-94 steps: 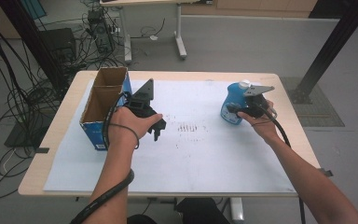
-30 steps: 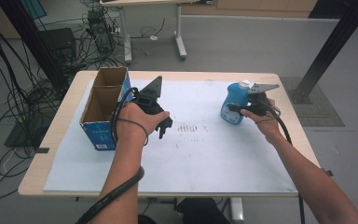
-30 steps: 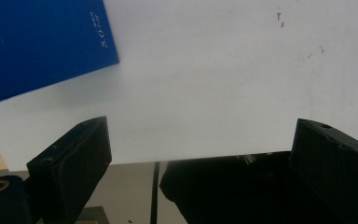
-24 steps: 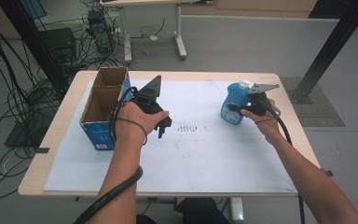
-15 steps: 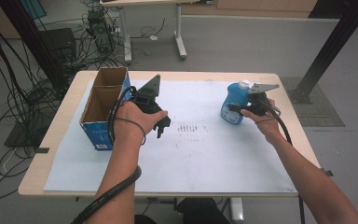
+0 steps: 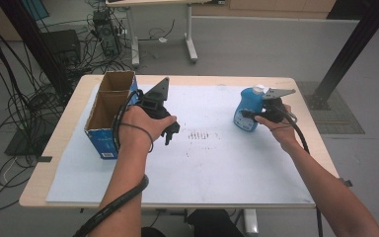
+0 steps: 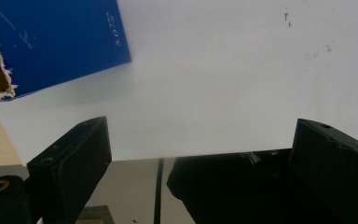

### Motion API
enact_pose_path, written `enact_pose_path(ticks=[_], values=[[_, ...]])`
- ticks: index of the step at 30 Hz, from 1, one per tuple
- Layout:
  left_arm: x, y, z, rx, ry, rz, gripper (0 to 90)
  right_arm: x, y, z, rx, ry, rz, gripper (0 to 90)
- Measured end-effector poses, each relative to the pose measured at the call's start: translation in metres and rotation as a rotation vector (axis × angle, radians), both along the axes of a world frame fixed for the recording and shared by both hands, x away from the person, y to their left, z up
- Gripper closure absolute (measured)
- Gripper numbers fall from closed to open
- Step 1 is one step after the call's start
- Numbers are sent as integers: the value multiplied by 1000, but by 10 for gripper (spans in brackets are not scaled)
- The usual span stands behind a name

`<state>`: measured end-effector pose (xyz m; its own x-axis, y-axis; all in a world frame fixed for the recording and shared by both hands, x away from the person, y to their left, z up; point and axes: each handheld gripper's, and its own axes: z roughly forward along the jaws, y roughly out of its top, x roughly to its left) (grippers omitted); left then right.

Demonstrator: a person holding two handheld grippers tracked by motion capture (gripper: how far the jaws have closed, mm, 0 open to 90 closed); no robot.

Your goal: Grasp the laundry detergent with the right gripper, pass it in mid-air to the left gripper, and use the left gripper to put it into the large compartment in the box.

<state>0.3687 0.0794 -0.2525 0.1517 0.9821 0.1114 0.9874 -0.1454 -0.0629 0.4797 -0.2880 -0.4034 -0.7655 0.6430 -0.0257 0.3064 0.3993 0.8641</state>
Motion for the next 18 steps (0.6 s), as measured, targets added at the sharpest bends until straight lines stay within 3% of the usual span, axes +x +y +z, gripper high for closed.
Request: enact_pose_path(ticks=[18], values=[[-2,2,0,6,-2,3,58,0,0,0,2,1,-1,439]])
